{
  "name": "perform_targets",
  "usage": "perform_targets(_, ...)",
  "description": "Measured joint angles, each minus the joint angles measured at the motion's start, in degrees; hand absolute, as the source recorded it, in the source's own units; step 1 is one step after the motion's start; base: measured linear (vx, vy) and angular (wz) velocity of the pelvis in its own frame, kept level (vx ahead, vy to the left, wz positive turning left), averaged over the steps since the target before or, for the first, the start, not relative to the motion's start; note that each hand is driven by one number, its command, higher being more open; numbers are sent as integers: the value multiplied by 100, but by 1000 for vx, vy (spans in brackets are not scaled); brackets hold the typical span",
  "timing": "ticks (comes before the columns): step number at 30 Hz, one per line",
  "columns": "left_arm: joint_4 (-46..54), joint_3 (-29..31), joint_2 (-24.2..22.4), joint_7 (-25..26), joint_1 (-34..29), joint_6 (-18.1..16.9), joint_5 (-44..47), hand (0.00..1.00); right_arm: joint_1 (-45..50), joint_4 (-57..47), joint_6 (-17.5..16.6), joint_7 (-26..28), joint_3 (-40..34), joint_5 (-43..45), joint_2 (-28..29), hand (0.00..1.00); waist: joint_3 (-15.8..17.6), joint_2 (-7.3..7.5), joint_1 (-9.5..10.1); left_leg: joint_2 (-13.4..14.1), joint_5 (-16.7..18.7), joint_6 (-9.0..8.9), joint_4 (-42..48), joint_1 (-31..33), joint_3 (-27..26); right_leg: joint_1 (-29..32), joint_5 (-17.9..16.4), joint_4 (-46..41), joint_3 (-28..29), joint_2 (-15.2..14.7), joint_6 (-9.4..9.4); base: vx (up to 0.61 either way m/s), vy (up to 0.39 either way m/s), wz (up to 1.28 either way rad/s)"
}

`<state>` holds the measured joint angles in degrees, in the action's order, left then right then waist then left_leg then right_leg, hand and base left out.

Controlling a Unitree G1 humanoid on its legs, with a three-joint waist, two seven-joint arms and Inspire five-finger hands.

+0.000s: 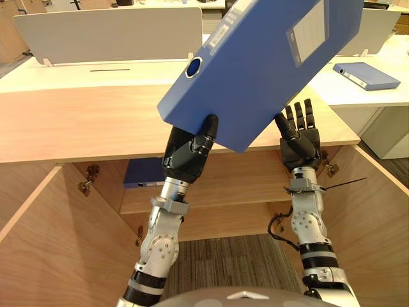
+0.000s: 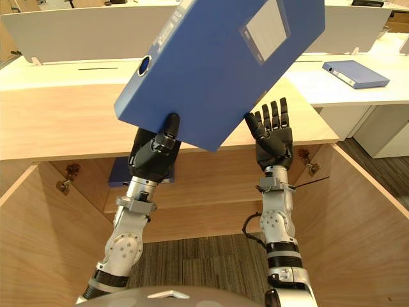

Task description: Walk over to the cabinet, pick up the folder, carry it to the office cabinet, place the folder inside the office cabinet, then close the office cabinet door

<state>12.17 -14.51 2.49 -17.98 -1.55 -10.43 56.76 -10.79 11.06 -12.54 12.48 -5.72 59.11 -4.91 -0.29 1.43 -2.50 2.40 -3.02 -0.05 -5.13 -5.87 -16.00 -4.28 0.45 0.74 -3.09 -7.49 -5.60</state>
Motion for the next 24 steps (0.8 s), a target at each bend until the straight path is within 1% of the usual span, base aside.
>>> perform_targets(3,0,18,25,-13,0,36,2,0,0,-11,1,2,19,-8,0,100,-6,11,7,3,0,0,0,5,-2,1,1,9,2,4,0,0,0,0)
perform_targets(8,-1,18,170,-104,0,60,33,0,-2,-90,3,5,78,-51,-28,100,-44,89,24,15,2,-2,3,14,-10,4,11,31,13,18,4,0,0,0)
perform_targets(11,-13,16,167,-124,0,58,121,0,-6,-198,3,7,157,-55,-93,100,-43,92,35,15,3,-2,3,15,-18,7,17,33,21,18,4,0,0,0)
perform_targets(13,-24,16,168,-124,1,44,134,0,-12,-294,14,17,332,-60,-245,100,-42,93,43,18,3,-3,2,15,-26,12,23,35,31,22,5,0,0,0)
perform_targets(19,-183,19,168,-128,31,-89,243,0,-208,-413,33,67,639,-149,-263,100,-38,100,61,29,6,-7,3,14,-58,19,49,53,66,34,14,0,0,-2)
perform_targets(24,-358,28,169,-123,75,-159,334,0,-322,-679,69,130,1090,-326,-318,100,-27,120,66,32,8,-10,5,15,-68,25,55,54,80,38,21,0,0,0)
